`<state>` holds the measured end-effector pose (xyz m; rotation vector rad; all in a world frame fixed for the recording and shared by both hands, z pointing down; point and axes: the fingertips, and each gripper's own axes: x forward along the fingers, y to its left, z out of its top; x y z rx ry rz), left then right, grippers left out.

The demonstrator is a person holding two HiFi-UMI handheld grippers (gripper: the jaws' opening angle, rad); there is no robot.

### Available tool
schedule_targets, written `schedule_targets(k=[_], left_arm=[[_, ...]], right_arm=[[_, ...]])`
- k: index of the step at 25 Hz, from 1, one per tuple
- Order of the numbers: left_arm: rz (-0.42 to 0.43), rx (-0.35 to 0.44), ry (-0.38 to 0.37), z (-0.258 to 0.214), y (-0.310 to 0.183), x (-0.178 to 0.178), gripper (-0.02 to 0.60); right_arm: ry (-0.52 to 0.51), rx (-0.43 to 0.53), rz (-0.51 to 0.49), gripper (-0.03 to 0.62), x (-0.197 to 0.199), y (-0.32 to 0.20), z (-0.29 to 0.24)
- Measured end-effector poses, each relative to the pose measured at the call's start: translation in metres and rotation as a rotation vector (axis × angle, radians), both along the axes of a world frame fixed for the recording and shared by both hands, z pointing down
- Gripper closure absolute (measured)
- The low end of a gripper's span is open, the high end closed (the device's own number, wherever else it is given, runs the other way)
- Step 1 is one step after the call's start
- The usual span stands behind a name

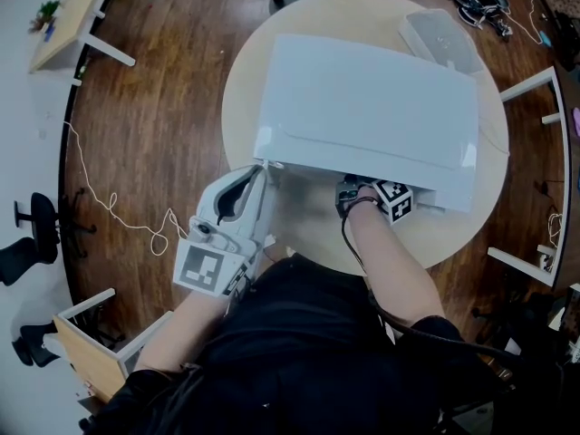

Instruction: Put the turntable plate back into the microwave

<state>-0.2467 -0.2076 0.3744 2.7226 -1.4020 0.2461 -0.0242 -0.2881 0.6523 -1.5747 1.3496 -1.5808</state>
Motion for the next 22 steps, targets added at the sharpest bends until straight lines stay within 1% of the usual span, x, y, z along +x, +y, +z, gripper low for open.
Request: schedule_targets(k=[5,7,15,22], left_arm=[[-0.001,0.007,-0.01,-0.004,0.004,0.001,0.578],[0.005,0.016,-0.015,-0.006,0.007,0.002,0.578],[0.0,0.025,-0.027,-0.009,0.019,0.004,0.578],[-0.007,0.037,-0.022,-0.009,0.026,0.003,0.578]], right_arm=[[-0.028,-0.001,0.008,0.562,-0.002,0.002,0.002],[-0.024,0.002,0.001,0.555,-0.002,0.002,0.001],[-0.027,0.044,-0.006,0.493,0.002,0.009,-0.005],[-0.028,0.038,-0.009,0.488,0.006,0.026,-0.003]])
